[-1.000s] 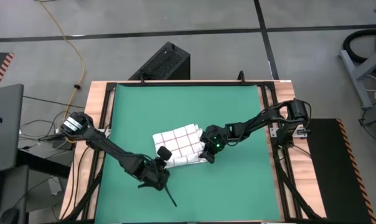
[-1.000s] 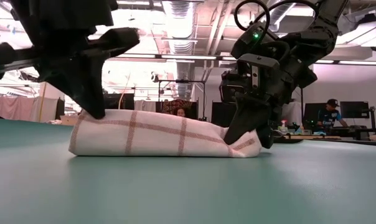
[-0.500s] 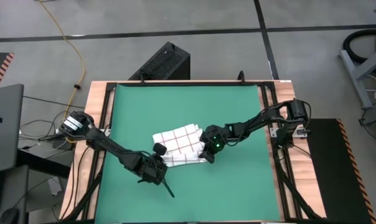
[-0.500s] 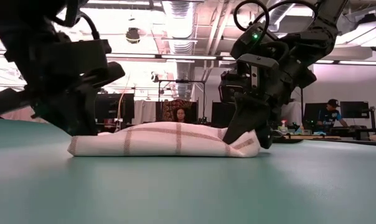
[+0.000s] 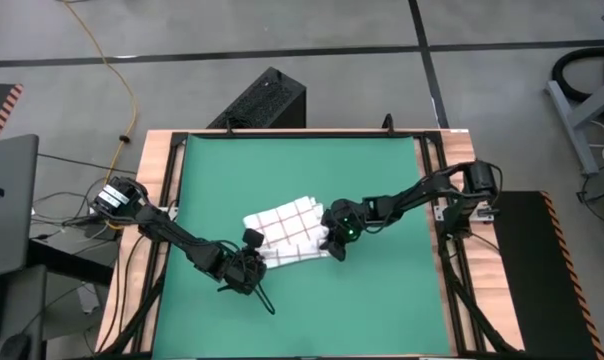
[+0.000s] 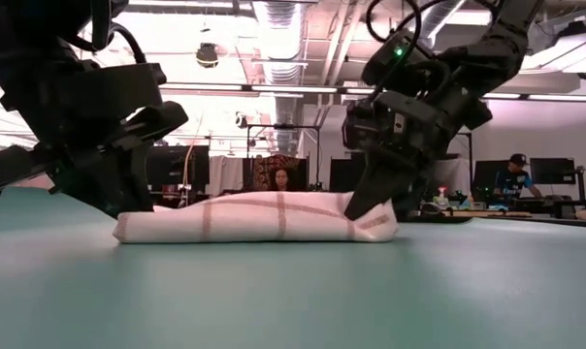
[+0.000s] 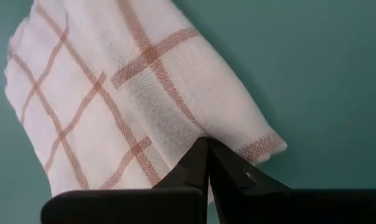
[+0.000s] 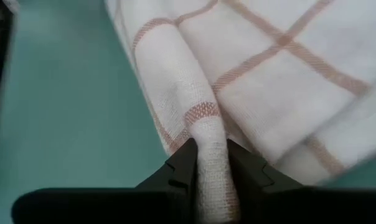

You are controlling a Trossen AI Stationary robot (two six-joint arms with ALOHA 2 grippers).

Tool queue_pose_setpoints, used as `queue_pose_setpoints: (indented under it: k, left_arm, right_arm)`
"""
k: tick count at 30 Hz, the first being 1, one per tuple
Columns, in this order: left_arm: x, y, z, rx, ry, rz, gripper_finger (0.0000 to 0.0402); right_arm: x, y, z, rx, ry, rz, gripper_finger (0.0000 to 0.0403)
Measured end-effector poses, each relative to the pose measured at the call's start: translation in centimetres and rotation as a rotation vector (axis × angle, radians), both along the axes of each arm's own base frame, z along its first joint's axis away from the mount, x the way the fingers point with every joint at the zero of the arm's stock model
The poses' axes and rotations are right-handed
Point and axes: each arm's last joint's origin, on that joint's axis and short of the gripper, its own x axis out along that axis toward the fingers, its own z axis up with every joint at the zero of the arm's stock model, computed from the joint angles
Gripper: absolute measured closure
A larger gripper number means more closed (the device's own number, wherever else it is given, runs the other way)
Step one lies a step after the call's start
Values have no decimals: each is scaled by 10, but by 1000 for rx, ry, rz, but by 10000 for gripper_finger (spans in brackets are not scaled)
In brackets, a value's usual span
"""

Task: Roll towel into tight, uniform cylinder
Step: Roll the white towel

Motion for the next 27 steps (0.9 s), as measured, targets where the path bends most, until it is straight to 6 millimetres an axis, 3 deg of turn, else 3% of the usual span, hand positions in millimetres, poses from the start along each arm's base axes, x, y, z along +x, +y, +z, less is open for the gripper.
queue_pose_setpoints:
  k: [6, 20, 27]
  left_arm:
    - [0, 0, -1, -2, 5, -2, 401]
    - [-2, -1, -2, -2, 12, -9, 401]
    - [-2, -1, -2, -3, 18, -10, 401]
  right_arm:
    - [-9, 0, 16, -67, 1, 30, 311]
    - [-5, -9, 22, -251, -75, 8, 251]
    - [-2, -11, 28, -385, -145, 3, 253]
